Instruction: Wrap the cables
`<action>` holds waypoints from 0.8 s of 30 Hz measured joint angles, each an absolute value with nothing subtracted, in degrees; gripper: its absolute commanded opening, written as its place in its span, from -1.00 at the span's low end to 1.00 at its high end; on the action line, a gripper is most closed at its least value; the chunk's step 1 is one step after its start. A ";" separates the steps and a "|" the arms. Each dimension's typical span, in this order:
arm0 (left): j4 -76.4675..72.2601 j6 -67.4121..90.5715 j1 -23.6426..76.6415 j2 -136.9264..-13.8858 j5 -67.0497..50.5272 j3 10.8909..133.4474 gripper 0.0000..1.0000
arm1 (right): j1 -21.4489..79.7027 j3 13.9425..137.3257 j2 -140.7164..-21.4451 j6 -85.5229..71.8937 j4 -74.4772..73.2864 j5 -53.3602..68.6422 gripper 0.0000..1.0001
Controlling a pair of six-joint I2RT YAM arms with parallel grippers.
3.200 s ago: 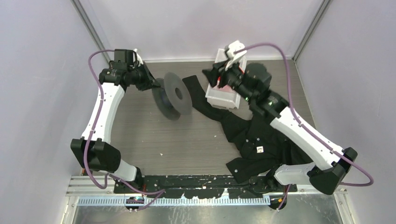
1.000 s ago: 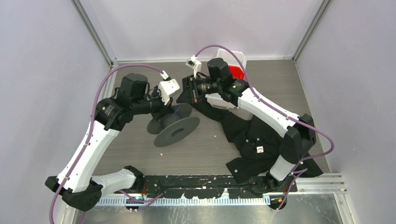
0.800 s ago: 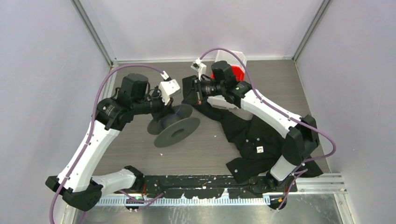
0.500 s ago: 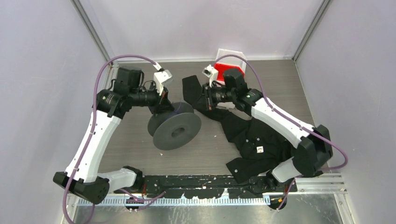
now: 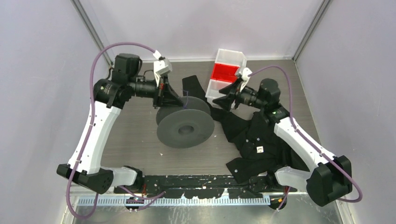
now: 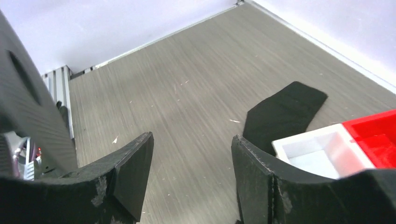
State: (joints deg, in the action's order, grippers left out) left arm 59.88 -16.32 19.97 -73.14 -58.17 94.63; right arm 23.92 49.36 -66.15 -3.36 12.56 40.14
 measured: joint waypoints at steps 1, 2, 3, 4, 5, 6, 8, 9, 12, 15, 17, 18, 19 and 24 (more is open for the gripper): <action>59.90 -15.66 19.97 -73.93 -60.03 97.34 -0.99 | 21.23 49.82 -66.26 -4.01 13.06 42.48 0.35; 59.81 -15.33 19.97 -74.61 -61.36 99.46 -0.99 | 19.38 50.48 -66.52 -4.75 13.26 44.03 0.36; 59.88 -14.87 19.94 -75.66 -63.37 102.48 -0.99 | 17.28 51.64 -67.00 -5.96 13.21 46.13 0.36; 59.81 -14.31 19.88 -76.62 -65.23 105.12 -0.99 | 15.18 53.30 -67.77 -7.40 13.26 48.31 0.36; 59.40 -13.61 19.86 -77.49 -67.26 107.50 -0.99 | 13.23 55.33 -68.79 -9.32 13.39 50.59 0.36; 58.67 -12.51 19.86 -77.97 -68.97 108.86 -0.99 | 11.81 57.08 -69.71 -11.16 13.69 52.56 0.36; 55.18 -8.51 19.66 -78.17 -72.71 109.27 -0.99 | 9.74 60.47 -71.70 -15.66 14.68 56.69 0.36; 51.16 -4.69 19.49 -77.97 -74.78 108.22 -0.99 | 9.21 62.11 -72.79 -18.15 15.70 58.70 0.36; 26.65 15.62 19.05 -76.27 -80.27 99.00 -0.99 | 8.93 64.58 -75.50 -27.38 22.50 63.46 0.37; 0.93 37.43 18.59 -77.78 -83.61 92.95 -0.99 | 8.95 64.64 -77.78 -38.94 33.58 66.78 0.44; -11.09 47.97 18.33 -80.05 -85.08 92.40 -0.99 | 8.97 64.66 -79.29 -47.75 42.11 68.18 0.52; -15.38 51.62 18.26 -80.82 -85.67 92.40 -0.99 | 8.95 64.75 -80.03 -52.16 46.11 68.77 0.57; -18.63 54.35 18.22 -81.19 -86.13 92.40 -0.99 | 8.95 65.08 -80.73 -56.36 49.58 69.21 0.63; -29.10 62.57 18.04 -80.77 -88.42 92.42 -0.99 | 9.43 67.48 -83.96 -75.79 64.14 68.84 0.73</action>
State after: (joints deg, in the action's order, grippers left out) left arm -29.10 62.57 18.04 -80.77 -88.42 92.42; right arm 9.43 67.48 -83.96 -75.79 64.14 68.84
